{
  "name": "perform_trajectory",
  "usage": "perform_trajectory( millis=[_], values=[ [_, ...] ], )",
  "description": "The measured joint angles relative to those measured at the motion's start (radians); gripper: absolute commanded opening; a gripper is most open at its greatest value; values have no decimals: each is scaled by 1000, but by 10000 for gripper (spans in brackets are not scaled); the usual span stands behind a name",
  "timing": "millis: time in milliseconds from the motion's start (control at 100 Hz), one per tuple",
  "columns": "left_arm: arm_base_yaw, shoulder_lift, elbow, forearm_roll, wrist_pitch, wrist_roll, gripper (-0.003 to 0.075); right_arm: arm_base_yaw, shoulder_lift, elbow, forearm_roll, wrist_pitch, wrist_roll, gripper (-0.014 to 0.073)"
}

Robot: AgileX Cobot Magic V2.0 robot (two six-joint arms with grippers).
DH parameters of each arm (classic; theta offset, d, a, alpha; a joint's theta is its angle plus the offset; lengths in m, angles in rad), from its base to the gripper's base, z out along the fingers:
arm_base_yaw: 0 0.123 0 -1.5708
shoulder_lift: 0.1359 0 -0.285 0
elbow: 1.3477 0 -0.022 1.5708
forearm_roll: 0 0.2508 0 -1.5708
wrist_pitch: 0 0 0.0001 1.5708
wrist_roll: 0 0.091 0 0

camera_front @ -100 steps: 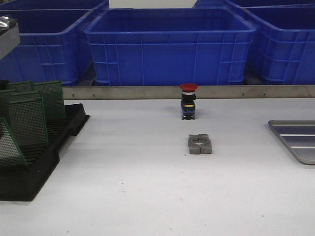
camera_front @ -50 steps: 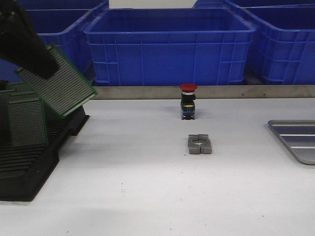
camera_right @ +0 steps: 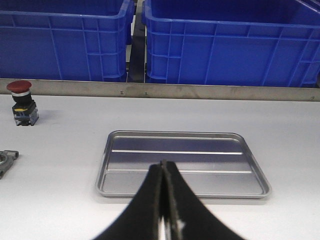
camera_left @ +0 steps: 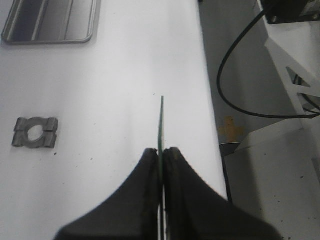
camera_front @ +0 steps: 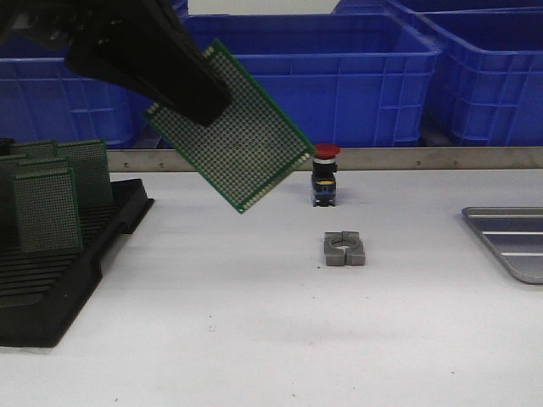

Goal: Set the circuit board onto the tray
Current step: 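Carry the board toward the center and bring the right gripper to it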

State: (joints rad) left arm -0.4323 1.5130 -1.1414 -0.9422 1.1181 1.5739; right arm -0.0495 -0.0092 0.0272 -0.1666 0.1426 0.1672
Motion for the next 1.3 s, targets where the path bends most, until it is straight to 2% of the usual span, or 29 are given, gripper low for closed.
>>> perform_trajectory(
  millis=[280,370,520,750,870,960,1010,1080,1230,1300],
  values=[
    [-30,0,0,-46,2,0,-20,0,0,0,0,-32,0,-60],
    [-30,0,0,-48,2,0,-20,0,0,-21,0,2,0,-60],
    [-30,0,0,-51,2,0,-20,0,28,-171,0,177,0,-60],
    [-30,0,0,-51,2,0,-20,0,259,-434,0,517,3,-60],
    [-30,0,0,-51,2,0,-20,0,399,-532,19,614,-34,-60],
    [-30,0,0,-51,2,0,-20,0,497,-582,88,640,-91,-46],
    [-30,0,0,-51,2,0,-20,0,544,-601,143,640,-146,-17],
    [-30,0,0,-51,2,0,-20,13,600,-616,237,632,-228,67],
    [-30,0,0,-52,2,0,-20,78,695,-621,496,591,-448,386],
    [-30,0,0,-54,2,0,-20,114,737,-621,616,581,-583,468]
  ],
)
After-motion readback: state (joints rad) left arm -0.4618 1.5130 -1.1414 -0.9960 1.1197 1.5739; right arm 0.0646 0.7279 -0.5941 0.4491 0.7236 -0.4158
